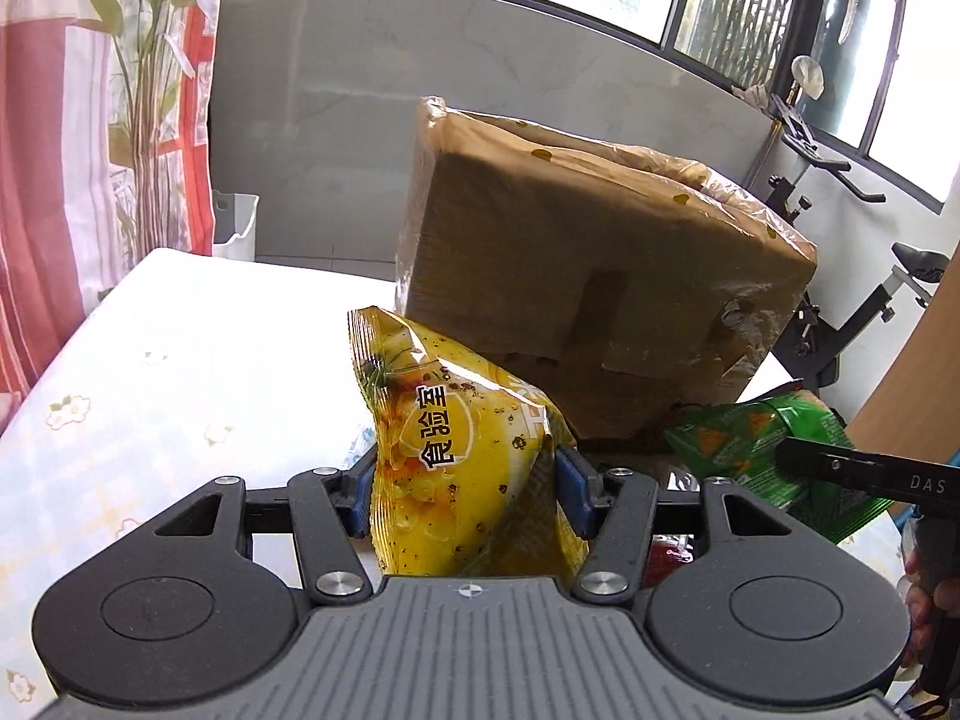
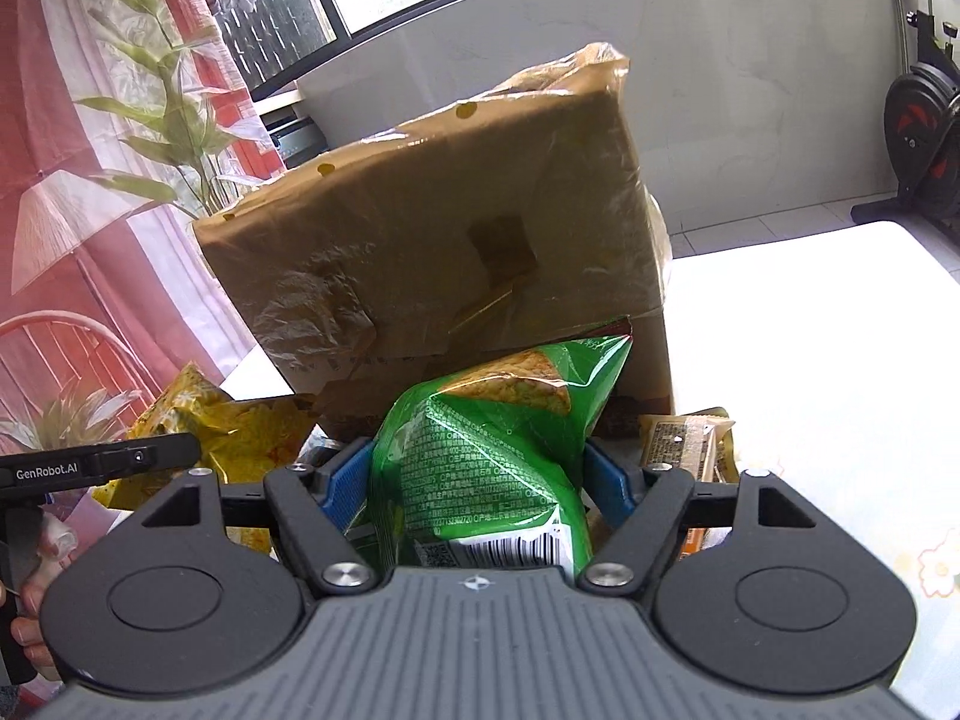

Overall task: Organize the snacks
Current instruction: 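Carry both bags over the box and release them inside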

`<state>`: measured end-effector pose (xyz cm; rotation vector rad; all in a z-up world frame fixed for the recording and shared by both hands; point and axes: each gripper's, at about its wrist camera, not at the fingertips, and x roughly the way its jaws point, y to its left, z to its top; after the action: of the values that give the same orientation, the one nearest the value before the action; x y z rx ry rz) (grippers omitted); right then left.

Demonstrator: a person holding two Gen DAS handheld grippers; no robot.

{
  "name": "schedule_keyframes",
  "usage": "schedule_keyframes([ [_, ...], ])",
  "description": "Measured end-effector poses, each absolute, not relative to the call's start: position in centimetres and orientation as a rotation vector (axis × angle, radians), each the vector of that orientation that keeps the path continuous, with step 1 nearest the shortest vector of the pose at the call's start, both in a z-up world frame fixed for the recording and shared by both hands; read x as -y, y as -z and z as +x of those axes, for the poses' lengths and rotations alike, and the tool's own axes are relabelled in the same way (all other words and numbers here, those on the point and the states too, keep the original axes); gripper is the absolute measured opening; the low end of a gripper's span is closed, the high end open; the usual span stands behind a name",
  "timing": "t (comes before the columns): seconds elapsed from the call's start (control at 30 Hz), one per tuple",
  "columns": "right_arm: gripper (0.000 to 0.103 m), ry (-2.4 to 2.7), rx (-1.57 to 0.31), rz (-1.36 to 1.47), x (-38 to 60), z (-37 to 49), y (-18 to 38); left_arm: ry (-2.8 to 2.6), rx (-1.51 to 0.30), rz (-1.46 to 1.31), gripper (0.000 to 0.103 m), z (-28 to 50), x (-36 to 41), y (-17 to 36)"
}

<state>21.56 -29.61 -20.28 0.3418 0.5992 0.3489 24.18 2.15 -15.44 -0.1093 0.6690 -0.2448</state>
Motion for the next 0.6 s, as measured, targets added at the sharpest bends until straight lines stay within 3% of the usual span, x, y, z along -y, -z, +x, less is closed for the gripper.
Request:
schedule_keyframes([
  [0.6,0.075,-0.355,-0.287,0.288,32.2,19.5,11.8,0.245,-0.392,-0.093,0.060,23.1,-3.2,4.5],
])
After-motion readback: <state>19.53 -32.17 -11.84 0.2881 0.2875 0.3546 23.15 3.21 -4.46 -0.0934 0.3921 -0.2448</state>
